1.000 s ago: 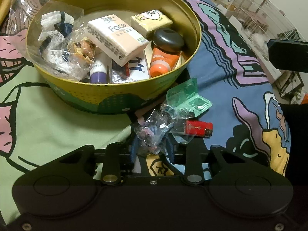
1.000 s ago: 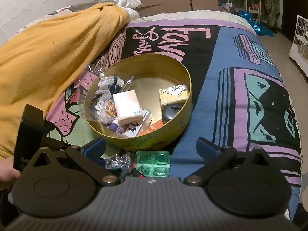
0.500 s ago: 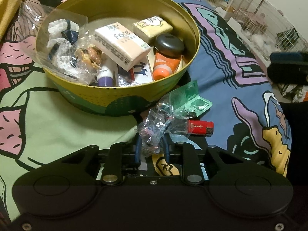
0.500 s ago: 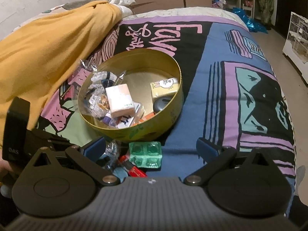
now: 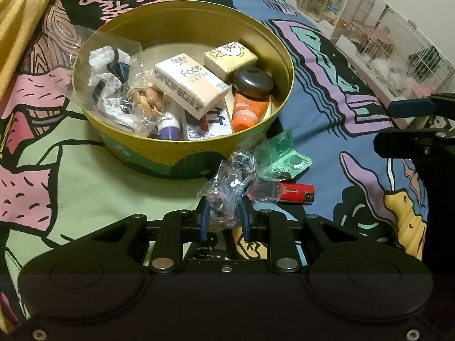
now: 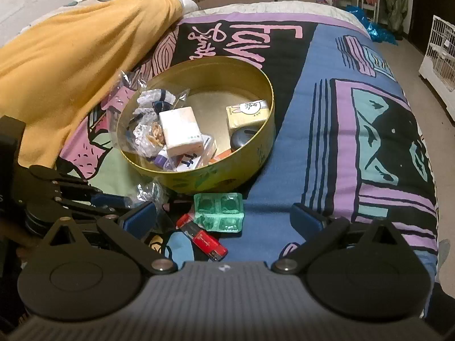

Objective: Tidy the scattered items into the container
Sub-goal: 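Grasp the clear bag with the left tool, then carry the clear bag into the tin and open the left tool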

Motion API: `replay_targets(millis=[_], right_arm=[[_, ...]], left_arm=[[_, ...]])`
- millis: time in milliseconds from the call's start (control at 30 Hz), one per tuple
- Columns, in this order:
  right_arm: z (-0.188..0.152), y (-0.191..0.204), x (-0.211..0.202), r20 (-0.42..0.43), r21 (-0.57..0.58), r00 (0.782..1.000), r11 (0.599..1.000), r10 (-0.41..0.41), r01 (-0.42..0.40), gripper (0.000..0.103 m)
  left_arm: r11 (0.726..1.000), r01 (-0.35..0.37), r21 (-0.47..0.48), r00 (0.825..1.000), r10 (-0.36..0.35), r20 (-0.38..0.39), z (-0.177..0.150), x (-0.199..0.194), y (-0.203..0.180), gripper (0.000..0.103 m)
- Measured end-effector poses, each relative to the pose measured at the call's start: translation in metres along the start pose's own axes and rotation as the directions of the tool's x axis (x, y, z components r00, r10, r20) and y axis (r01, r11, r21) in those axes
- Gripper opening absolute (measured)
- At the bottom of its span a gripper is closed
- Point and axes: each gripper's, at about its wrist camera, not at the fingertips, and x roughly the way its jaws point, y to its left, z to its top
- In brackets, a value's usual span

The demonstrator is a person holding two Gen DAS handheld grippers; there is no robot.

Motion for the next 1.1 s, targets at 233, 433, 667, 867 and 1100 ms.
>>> replay_targets(millis=[233, 433, 667, 867, 1100], right_arm=[[-0.002, 0.001, 0.001, -0.009, -0.002, 1.000, 1.000, -0.002, 0.002, 0.103], [-0.003, 0.003, 0.003, -0.017, 0.000, 1.000, 1.000, 0.002, -0.002, 0.103], [-0.004, 0.002, 0.005, -0.024, 0.004, 1.000, 1.000, 0.000, 0.000, 0.103], [-0.006, 0.001, 0.007, -0.031, 0.004, 1.000, 1.000, 0.002, -0.002, 0.103], [-0.007, 0.002, 0.010, -0.043, -0.001, 0.999, 1.000, 0.002, -0.002, 0.103]], left_arm=[[1.000, -0.005, 0.005, 1.000, 0.005, 0.007, 0.000, -0.006, 0.000, 0.020], [1.000, -0.005, 0.006, 0.999, 0.004, 0.032, 0.002, -0.017, 0.001, 0.020], [1.000, -0.009, -0.001, 0.998, 0.009, 0.065, 0.005, -0.026, 0.003, 0.020], [1.000, -0.017, -0.012, 0.997, 0.018, 0.080, 0.006, -0.030, 0.007, 0.020], [0.999, -0.027, -0.034, 0.993, 0.031, 0.115, 0.009, -0.038, 0.012, 0.020]])
